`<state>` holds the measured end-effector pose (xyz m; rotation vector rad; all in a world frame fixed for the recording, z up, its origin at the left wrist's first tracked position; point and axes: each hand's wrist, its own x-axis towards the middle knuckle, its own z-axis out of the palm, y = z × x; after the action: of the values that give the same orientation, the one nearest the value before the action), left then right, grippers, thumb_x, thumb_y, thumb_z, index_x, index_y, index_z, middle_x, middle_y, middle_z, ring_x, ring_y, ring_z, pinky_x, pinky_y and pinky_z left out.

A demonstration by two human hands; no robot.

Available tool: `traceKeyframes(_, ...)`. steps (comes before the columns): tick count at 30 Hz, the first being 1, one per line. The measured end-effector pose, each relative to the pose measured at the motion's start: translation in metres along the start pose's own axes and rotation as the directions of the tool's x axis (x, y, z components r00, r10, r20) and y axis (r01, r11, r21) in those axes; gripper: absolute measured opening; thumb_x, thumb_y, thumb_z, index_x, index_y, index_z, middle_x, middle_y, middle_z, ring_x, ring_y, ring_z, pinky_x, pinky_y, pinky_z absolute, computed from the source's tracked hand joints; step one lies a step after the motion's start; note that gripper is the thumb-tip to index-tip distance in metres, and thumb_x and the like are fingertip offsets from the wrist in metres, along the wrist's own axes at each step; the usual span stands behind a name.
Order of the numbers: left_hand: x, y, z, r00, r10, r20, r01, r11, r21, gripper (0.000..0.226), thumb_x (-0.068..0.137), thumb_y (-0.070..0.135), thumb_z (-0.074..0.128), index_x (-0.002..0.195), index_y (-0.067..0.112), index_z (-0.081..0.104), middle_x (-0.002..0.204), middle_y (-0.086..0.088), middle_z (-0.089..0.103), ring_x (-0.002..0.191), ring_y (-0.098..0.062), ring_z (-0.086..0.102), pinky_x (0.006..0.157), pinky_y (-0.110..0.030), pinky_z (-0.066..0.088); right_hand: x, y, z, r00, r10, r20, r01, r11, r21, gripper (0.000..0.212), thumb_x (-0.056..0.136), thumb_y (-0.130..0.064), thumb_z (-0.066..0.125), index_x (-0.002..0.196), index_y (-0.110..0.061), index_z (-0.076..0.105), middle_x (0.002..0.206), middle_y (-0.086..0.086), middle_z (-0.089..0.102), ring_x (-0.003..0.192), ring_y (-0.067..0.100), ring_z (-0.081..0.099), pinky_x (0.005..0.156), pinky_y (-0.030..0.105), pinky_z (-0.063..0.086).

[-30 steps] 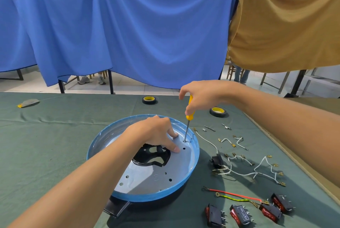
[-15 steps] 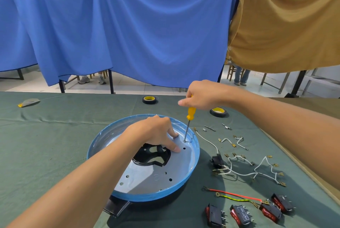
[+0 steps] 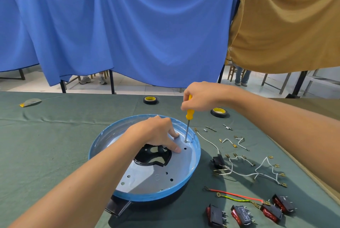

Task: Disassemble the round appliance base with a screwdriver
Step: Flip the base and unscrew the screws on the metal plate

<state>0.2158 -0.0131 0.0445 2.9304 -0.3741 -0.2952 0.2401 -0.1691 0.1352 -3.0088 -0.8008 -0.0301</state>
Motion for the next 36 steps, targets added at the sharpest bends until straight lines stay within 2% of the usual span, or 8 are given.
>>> traceKeyframes(3,-0.001,-0.001,-0.003,1.000,0.005,-0.004,-0.005,1.000,-0.014,0.068,0.073,0.066,0.070,0.134,0.041,0.055,0.096,0.005,0.059,0.089,-0.019,0.055,0.077,-0.031,0.045,0.001,0.001,0.004,0.998,0.027,-0.059,-0.027,1.000,-0.001,0.048,0.092,-0.050,0.052,0.072,-0.007,0.058,0.062,0.005,0.046,0.057,0.018,0.041,0.052,0.029,0.033)
traceKeyframes(7,-0.003,0.001,-0.006,0.999,0.008,-0.043,-0.010,0.999,-0.044,0.060,0.074,0.062,0.071,0.128,0.036,0.061,0.091,0.006,0.062,0.091,-0.022,0.058,0.081,-0.036,0.051,-0.003,0.002,-0.003,0.998,-0.050,0.031,0.049,0.998,0.040,0.012,0.088,-0.033,0.059,0.096,-0.026,0.065,0.085,-0.005,0.061,0.075,0.010,0.057,0.055,0.026,0.041)
traceKeyframes(10,-0.003,0.002,-0.008,0.984,0.031,-0.176,-0.044,0.996,-0.074,0.047,0.080,0.048,0.074,0.120,0.025,0.067,0.113,-0.003,0.066,0.101,-0.023,0.060,0.088,-0.039,0.051,-0.003,0.002,-0.003,0.999,-0.020,0.037,0.021,0.999,-0.031,0.037,0.091,-0.049,0.053,0.093,-0.015,0.067,0.082,0.002,0.063,0.075,0.020,0.058,0.060,0.030,0.043)
traceKeyframes(16,-0.001,0.016,-0.006,0.962,0.115,-0.248,-0.165,0.968,-0.188,0.020,0.079,0.022,0.078,0.098,0.018,0.076,0.092,-0.002,0.071,0.084,-0.017,0.065,0.076,-0.027,0.052,-0.004,-0.001,-0.003,0.997,-0.075,0.013,0.075,0.997,0.001,0.021,0.088,-0.031,0.056,0.107,-0.022,0.060,0.090,-0.005,0.058,0.078,0.009,0.052,0.055,0.026,0.036)
traceKeyframes(22,0.006,0.024,0.005,0.969,0.099,-0.228,-0.144,0.971,-0.190,0.006,0.077,0.019,0.071,0.079,0.021,0.077,0.076,0.001,0.071,0.079,-0.021,0.064,0.070,-0.034,0.055,-0.004,0.001,0.002,0.999,-0.038,-0.031,0.036,0.998,-0.051,0.048,0.093,-0.049,0.050,0.101,-0.004,0.065,0.093,0.014,0.067,0.087,0.028,0.060,0.070,0.038,0.049)
traceKeyframes(26,0.008,0.027,0.005,0.967,0.100,-0.233,-0.148,0.969,-0.196,0.006,0.079,0.019,0.073,0.081,0.022,0.078,0.077,0.003,0.070,0.079,-0.020,0.063,0.066,-0.027,0.049,-0.008,0.005,-0.001,0.996,-0.084,0.008,0.084,0.996,0.009,0.024,0.089,-0.032,0.054,0.106,-0.018,0.063,0.093,-0.001,0.062,0.082,0.012,0.055,0.060,0.030,0.045)
traceKeyframes(32,0.005,0.032,0.005,0.967,0.096,-0.237,-0.125,0.986,-0.108,0.010,0.081,0.025,0.068,0.072,0.025,0.072,0.073,0.002,0.066,0.076,-0.021,0.060,0.064,-0.035,0.052,-0.006,0.010,0.003,0.998,-0.063,-0.022,0.064,0.998,0.028,0.047,0.091,-0.055,0.051,0.098,-0.012,0.068,0.090,0.010,0.066,0.085,0.022,0.059,0.065,0.032,0.045)
traceKeyframes(36,0.004,0.035,0.007,0.956,0.054,-0.287,-0.064,0.998,-0.026,0.028,0.078,0.035,0.067,0.056,0.026,0.051,0.059,0.007,0.050,0.060,-0.016,0.047,0.052,-0.026,0.035,-0.009,0.011,0.001,0.992,-0.118,-0.032,0.120,0.990,0.074,0.017,0.089,-0.031,0.058,0.104,-0.024,0.061,0.086,-0.010,0.055,0.079,0.008,0.052,0.056,0.025,0.039)
